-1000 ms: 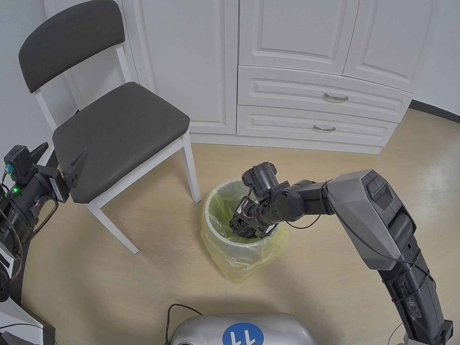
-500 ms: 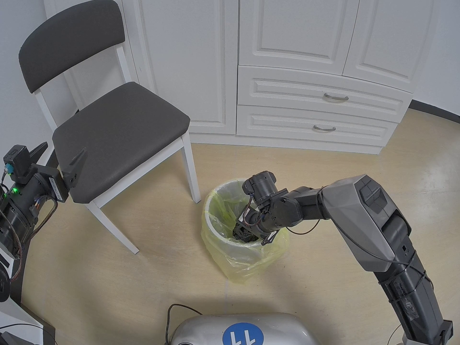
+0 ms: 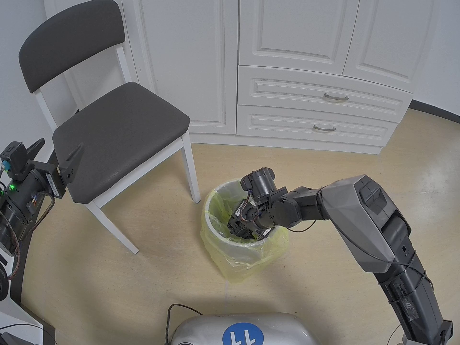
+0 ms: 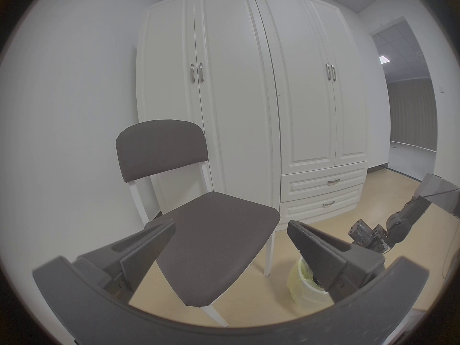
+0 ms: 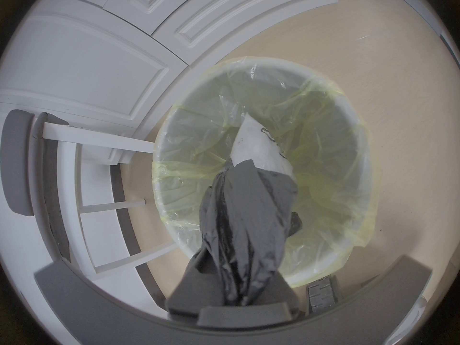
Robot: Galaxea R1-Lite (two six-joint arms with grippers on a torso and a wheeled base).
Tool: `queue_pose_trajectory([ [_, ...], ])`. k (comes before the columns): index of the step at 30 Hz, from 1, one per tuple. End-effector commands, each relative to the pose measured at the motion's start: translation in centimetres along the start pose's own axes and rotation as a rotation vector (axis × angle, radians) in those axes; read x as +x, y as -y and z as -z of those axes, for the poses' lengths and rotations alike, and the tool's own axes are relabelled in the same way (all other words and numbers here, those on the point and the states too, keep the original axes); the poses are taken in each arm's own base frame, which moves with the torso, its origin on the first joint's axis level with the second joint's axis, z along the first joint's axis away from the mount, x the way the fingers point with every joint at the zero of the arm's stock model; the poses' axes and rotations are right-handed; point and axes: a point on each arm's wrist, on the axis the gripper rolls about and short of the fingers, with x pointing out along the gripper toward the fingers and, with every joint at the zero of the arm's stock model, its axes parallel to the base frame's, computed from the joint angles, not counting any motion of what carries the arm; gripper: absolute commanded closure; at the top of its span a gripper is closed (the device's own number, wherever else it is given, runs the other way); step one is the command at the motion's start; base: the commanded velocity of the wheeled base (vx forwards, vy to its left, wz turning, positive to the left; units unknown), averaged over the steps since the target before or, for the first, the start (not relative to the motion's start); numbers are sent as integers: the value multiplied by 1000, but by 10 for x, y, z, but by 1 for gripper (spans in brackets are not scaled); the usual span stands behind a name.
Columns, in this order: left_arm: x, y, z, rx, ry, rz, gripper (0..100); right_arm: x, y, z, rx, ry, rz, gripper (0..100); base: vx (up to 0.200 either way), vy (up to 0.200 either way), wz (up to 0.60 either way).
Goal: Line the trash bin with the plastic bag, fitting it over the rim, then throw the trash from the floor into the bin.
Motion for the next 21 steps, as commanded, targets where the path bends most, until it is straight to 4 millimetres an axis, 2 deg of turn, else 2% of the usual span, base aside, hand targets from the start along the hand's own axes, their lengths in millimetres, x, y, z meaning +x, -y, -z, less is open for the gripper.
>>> queue_pose_trajectory([
  [1,-1,0,-3,0,12,-2,0,4,2,1,-5,4,-10,100,0,0,0],
  [21,-1,0,1,1,-5,0,0,26,13,3,-7,97,-17,100,0,0,0],
])
